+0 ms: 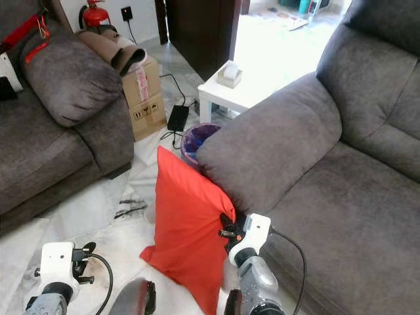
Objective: Move the pillow to the sofa from floor
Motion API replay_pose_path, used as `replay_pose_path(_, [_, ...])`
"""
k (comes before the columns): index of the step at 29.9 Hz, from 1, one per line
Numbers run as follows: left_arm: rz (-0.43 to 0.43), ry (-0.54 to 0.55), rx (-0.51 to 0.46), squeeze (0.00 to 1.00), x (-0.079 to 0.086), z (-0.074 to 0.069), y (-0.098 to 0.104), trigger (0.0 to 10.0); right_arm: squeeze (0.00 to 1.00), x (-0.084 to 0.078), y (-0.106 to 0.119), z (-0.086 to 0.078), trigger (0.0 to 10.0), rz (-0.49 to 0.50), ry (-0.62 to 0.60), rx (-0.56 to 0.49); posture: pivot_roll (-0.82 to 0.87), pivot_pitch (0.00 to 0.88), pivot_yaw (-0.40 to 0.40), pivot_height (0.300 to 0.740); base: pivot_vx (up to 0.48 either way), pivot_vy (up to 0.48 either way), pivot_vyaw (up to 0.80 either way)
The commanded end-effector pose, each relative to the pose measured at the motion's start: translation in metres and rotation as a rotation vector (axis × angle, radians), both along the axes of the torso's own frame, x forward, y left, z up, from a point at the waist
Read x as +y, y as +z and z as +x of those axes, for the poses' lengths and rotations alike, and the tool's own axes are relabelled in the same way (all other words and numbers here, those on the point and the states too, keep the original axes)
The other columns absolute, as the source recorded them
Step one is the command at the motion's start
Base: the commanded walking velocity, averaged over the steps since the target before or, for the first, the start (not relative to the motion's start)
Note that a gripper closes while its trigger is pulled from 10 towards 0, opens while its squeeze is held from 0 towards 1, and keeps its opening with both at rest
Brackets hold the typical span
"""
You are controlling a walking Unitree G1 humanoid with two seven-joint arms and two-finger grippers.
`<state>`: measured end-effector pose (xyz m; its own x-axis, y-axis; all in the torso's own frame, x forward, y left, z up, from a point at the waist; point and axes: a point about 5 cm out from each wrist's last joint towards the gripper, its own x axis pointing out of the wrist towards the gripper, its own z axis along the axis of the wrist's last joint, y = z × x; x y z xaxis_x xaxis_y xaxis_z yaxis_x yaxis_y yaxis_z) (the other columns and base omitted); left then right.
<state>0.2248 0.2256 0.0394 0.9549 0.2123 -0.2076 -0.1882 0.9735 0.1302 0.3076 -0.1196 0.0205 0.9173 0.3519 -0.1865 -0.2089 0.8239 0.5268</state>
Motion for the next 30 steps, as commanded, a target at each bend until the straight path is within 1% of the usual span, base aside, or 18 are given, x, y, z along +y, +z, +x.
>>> replay_pose_path(1, [0.0,0.013,0.01,0.0,0.005,-0.002,-0.003,10.0,0.0,-0.005,0.014,0.008,10.0,-0.005,0.018,-0.082,0.19,0.089,-0.029,0.702,0.0,0.0,0.0])
replay_pose_path(4, [-0.004,-0.005,0.003,0.0,0.004,0.002,-0.002,10.0,0.0,0.002,0.017,0.009,10.0,0.007,0.1,-0.105,0.19,0.087,-0.03,0.717,0.0,0.0,0.0])
replay_pose_path(5, [-0.004,-0.005,0.003,0.0,0.004,0.002,-0.002,10.0,0.0,0.002,0.017,0.009,10.0,0.007,0.1,-0.105,0.19,0.087,-0.03,0.717,0.0,0.0,0.0])
replay_pose_path(7, [-0.008,-0.03,-0.004,0.0,0.004,0.006,0.001,10.0,0.0,0.006,0.017,0.007,10.0,0.0,0.179,-0.117,0.18,0.08,-0.03,0.732,0.0,0.0,0.0])
replay_pose_path(8, [-0.008,-0.03,-0.004,0.0,0.004,0.006,0.001,10.0,0.0,0.006,0.017,0.007,10.0,0.0,0.179,-0.117,0.18,0.08,-0.03,0.732,0.0,0.0,0.0])
replay_pose_path(11, [0.004,-0.086,0.004,0.0,0.004,0.01,0.003,10.0,0.0,0.003,0.014,0.002,10.0,-0.024,0.279,-0.12,0.18,0.071,-0.028,0.74,0.0,0.0,0.0])
replay_pose_path(13, [0.027,-0.125,0.02,0.0,0.012,0.012,0.006,10.0,0.0,-0.002,0.011,-0.003,10.0,-0.078,0.372,-0.122,0.17,0.066,-0.025,0.74,0.0,0.0,0.0])
replay_pose_path(14, [0.027,-0.125,0.02,0.0,0.012,0.012,0.006,10.0,0.0,-0.002,0.011,-0.003,10.0,-0.078,0.372,-0.122,0.17,0.066,-0.025,0.74,0.0,0.0,0.0])
replay_pose_path(17, [0.045,-0.16,0.024,0.0,0.02,0.016,0.012,10.0,0.0,-0.01,0.01,-0.007,10.0,-0.146,0.458,-0.132,0.17,0.062,-0.02,0.74,0.0,0.0,0.0])
replay_pose_path(20, [0.061,-0.294,0.06,0.0,0.019,0.018,0.017,10.0,0.0,-0.017,0.013,-0.011,10.0,-0.205,0.557,-0.159,0.15,0.05,-0.012,0.74,0.0,0.0,0.0])
replay_pose_path(21, [0.069,-0.352,0.078,0.0,0.017,0.017,0.017,10.0,0.0,-0.018,0.014,-0.012,10.0,-0.219,0.591,-0.168,0.15,0.048,-0.01,0.74,0.0,0.0,0.0])
replay_pose_path(22, [0.082,-0.436,0.104,0.0,0.015,0.017,0.018,10.0,0.0,-0.021,0.015,-0.015,10.0,-0.244,0.65,-0.177,0.14,0.044,-0.006,0.74,0.0,0.0,0.0])
replay_pose_path(24, [0.083,-0.503,0.128,0.0,0.013,0.017,0.018,10.0,0.0,-0.022,0.015,-0.018,10.0,-0.272,0.7,-0.175,0.14,0.036,-0.001,0.74,0.0,0.0,0.0])
replay_pose_path(26, [0.092,-0.576,0.159,0.0,0.012,0.016,0.018,10.0,0.0,-0.022,0.015,-0.023,10.0,-0.304,0.777,-0.181,0.13,0.033,0.001,0.74,0.0,0.0,0.0])
replay_pose_path(27, [0.085,-0.599,0.165,0.19,0.011,0.016,0.019,10.0,0.0,-0.022,0.015,-0.026,10.0,-0.313,0.822,-0.187,0.13,0.033,0.001,0.74,0.0,0.0,0.0])
replay_pose_path(28, [0.08,-0.62,0.167,0.64,0.011,0.017,0.021,10.0,0.0,-0.022,0.015,-0.029,10.0,-0.321,0.87,-0.193,0.13,0.025,0.003,0.74,0.0,0.0,0.0])
replay_pose_path(29, [0.062,-0.683,0.178,1.0,0.008,0.016,0.023,10.0,0.0,-0.022,0.018,-0.034,10.0,-0.332,0.945,-0.201,0.13,0.02,0.003,0.74,0.0,0.0,0.0])
replay_pose_path(30, [0.056,-0.709,0.187,1.0,0.007,0.016,0.023,10.0,0.0,-0.022,0.019,-0.035,10.0,-0.334,0.966,-0.204,0.13,0.02,0.003,0.74,0.0,0.0,0.0])
